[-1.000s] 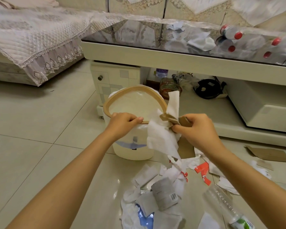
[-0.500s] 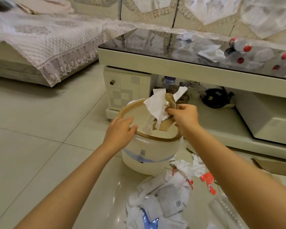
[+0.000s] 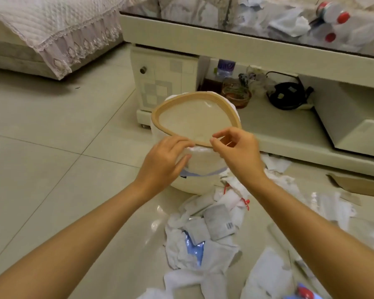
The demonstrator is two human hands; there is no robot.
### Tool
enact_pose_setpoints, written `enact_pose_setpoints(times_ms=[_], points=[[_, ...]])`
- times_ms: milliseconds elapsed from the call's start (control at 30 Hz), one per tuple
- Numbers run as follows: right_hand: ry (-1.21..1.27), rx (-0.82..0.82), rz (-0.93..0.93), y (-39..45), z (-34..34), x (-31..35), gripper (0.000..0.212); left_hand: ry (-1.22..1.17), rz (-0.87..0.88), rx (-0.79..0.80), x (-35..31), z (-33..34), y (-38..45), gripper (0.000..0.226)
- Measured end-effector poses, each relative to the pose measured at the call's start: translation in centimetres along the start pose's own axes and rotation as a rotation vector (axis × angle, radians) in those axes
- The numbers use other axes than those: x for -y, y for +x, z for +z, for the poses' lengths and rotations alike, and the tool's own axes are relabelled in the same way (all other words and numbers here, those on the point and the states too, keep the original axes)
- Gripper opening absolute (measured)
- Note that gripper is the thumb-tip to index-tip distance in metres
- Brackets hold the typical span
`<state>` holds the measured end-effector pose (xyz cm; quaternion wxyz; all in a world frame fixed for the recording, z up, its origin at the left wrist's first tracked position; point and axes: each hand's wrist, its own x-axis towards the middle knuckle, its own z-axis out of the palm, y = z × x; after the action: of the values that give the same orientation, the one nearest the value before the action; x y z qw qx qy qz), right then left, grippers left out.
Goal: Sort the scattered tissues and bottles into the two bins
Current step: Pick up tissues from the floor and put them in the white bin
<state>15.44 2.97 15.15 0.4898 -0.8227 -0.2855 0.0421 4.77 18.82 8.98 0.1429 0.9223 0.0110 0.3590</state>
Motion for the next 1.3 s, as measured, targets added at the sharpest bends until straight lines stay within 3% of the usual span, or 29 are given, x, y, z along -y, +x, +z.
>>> enact_pose_setpoints(times_ms=[100, 200, 300, 433, 500, 633, 800, 900, 1033, 1300], points=[[-0.066, 0.031, -0.053, -3.0, 0.1, -2.2, 0.01, 0.024, 0.166, 0.11, -1.2, 1.9, -2.3, 0.023], [-0.188, 0.1, -0.024, -5.7, 0.5, -5.8, 0.008, 0.01, 0.184, 0.318, -1.5, 4.7, -5.0, 0.023], [-0.323, 0.165, 0.048, -7.7, 0.8, -9.2, 0.009, -0.041, 0.058, 0.525, -0.8, 7.2, -7.2, 0.029], [-0.412, 0.256, 0.175, -9.2, 1.3, -12.9, 0.014, 0.04, -0.332, 0.946, -0.2, 10.3, -9.1, 0.057], [-0.431, 0.278, 0.227, -9.8, 1.6, -14.3, 0.014, 0.042, -0.438, 1.06, -0.2, 11.8, -9.6, 0.066], [-0.494, 0.332, 0.268, -10.5, 1.8, -16.4, 0.018, 0.009, -0.498, 1.087, -1.3, 14.3, -9.7, 0.081], [-0.611, 0.428, 0.298, -11.3, 2.0, -18.4, 0.038, -0.085, -0.478, 1.083, -2.6, 15.7, -8.9, 0.093], [-0.684, 0.466, 0.296, -11.7, 2.6, -19.2, 0.057, -0.026, -0.359, 1.067, -2.7, 15.6, -9.3, 0.067], [-0.646, 0.47, 0.363, -11.6, 3.7, -19.5, 0.077, -0.089, -0.415, 0.981, -2.3, 14.9, -9.1, 0.022], [-0.596, 0.423, 0.5, -10.6, 6.5, -19.9, 0.107, -0.278, -0.553, 0.908, -1.3, 12.7, -8.8, 0.016]])
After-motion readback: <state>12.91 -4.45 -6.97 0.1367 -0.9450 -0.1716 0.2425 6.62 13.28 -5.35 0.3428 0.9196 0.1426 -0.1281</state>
